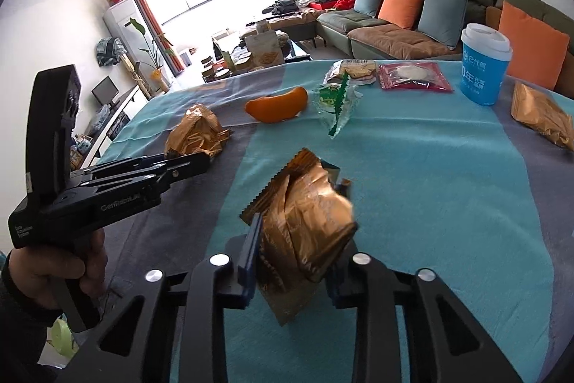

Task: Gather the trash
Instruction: 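Grasp a gold foil wrapper with the left tool while the right tool grasps another, then lift both gold foil wrappers and carry them over the teal bin, then open both tools to drop the gold wrappers into the bin, then move both tools back over the table toward the orange peel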

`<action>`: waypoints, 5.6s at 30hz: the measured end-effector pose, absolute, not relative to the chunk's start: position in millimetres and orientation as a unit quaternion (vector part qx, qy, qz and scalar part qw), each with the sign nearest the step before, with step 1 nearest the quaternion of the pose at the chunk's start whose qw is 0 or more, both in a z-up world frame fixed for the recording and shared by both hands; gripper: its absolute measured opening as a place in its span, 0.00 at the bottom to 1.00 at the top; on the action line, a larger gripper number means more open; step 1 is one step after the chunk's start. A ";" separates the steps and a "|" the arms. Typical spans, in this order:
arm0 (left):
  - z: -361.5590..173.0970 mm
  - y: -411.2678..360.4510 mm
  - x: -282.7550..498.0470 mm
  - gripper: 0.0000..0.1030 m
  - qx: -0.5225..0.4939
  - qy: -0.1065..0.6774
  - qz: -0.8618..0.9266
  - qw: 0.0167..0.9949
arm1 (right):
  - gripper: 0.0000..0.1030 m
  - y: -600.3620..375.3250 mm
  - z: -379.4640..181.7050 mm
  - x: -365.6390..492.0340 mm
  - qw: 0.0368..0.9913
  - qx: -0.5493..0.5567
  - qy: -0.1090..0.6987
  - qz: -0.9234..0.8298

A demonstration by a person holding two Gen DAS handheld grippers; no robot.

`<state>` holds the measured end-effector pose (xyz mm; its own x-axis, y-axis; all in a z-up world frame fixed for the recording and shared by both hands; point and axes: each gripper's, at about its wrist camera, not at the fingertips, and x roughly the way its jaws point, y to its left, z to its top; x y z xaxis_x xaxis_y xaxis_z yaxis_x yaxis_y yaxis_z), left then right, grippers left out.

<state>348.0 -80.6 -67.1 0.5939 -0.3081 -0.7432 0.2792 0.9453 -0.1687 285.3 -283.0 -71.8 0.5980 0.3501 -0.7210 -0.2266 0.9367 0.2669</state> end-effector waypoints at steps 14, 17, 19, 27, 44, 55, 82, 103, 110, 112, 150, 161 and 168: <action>-16.9 -13.3 268.7 0.28 -0.048 0.350 -0.138 0.925 | 0.23 -252.2 -35.7 260.2 0.901 0.058 0.382 0.197; -2.1 7.6 248.4 0.28 -0.061 0.331 -0.126 0.933 | 0.23 -237.2 -23.9 253.7 0.902 0.049 0.371 0.214; 6.2 19.6 236.2 0.28 -0.066 0.322 -0.118 0.937 | 0.23 -224.8 -15.5 249.0 0.902 0.044 0.363 0.231; 35.0 77.8 184.0 0.28 -0.080 0.281 -0.071 0.954 | 0.24 -166.8 10.0 233.8 0.894 0.014 0.341 0.289; 48.1 225.1 79.0 0.29 -0.112 0.256 0.077 0.957 | 0.24 -16.9 38.3 215.1 0.846 -0.043 0.322 0.423; 17.1 325.3 27.1 0.31 -0.136 0.286 0.163 0.934 | 0.24 121.2 15.0 221.0 0.779 -0.108 0.361 0.500; -108.8 368.3 68.3 0.56 -0.190 0.389 0.217 0.875 | 0.51 250.7 -65.8 231.3 0.728 -0.213 0.447 0.473; -76.4 348.7 68.1 0.88 -0.163 0.372 0.242 0.881 | 0.70 193.0 -32.0 251.3 0.761 -0.131 0.421 0.475; -49.3 337.8 58.4 0.95 -0.158 0.340 0.250 0.893 | 0.78 147.6 -19.3 253.4 0.781 -0.094 0.405 0.467; -38.4 334.1 53.4 0.95 -0.158 0.327 0.253 0.897 | 0.80 135.7 -15.4 253.1 0.785 -0.083 0.399 0.466; 48.3 26.6 153.9 0.95 -0.040 0.228 -0.061 0.971 | 0.93 -244.2 9.3 220.5 0.946 0.029 0.288 0.146; 18.5 -48.8 239.0 0.95 -0.002 0.276 -0.124 0.953 | 0.93 -300.4 -9.9 269.3 0.943 0.023 0.321 0.088; 8.5 -74.8 291.9 0.95 0.009 0.301 -0.143 0.943 | 0.93 -302.1 -19.2 309.1 0.934 0.022 0.344 0.091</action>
<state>291.9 -74.8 8.5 0.7776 -0.2646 -0.5703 0.2756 0.9588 -0.0691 309.1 -302.1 -19.2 0.7466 0.1854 -0.6389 -0.1557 0.9824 0.1030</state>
